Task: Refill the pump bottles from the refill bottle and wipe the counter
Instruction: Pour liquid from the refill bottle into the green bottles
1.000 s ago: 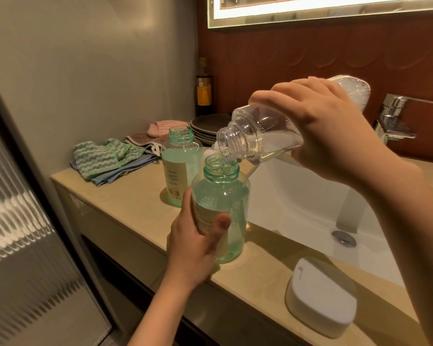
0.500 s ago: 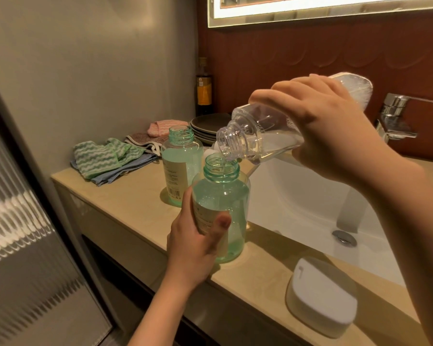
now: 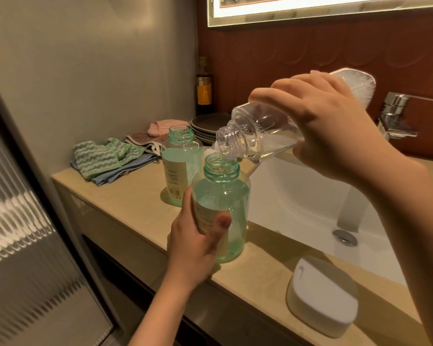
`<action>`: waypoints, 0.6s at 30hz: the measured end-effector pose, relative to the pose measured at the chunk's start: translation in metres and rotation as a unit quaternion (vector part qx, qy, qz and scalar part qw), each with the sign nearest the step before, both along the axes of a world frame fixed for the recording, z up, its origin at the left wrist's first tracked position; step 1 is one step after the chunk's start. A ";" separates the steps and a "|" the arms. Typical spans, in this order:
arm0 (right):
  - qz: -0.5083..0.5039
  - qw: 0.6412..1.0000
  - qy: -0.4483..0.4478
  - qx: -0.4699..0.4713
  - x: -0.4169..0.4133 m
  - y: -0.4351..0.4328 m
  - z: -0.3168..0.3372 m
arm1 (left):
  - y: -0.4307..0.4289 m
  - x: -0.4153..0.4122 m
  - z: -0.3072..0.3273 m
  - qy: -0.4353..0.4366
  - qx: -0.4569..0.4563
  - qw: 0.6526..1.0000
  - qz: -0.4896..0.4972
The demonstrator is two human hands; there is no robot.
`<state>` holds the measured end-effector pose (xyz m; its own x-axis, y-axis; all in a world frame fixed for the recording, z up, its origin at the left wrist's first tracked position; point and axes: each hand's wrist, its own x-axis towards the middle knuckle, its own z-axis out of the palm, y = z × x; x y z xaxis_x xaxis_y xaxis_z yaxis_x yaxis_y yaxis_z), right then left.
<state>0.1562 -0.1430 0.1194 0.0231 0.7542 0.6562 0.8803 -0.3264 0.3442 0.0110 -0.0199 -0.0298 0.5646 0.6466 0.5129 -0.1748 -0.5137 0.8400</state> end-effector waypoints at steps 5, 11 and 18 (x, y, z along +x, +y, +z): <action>-0.001 1.000 -0.002 0.001 0.000 0.000 0.000 | 0.000 0.001 0.000 -0.001 0.002 1.000 0.002; -0.006 1.000 0.005 -0.003 -0.001 -0.001 0.000 | -0.001 0.000 0.001 -0.001 0.014 1.000 0.001; -0.010 1.000 0.001 -0.001 -0.002 0.000 0.000 | 0.001 0.001 -0.001 -0.005 0.012 1.000 0.004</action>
<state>0.1545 -0.1431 0.1195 0.0388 0.7543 0.6554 0.8743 -0.3432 0.3432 0.0118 -0.0191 -0.0307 0.5537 0.6386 0.5345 -0.1787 -0.5357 0.8253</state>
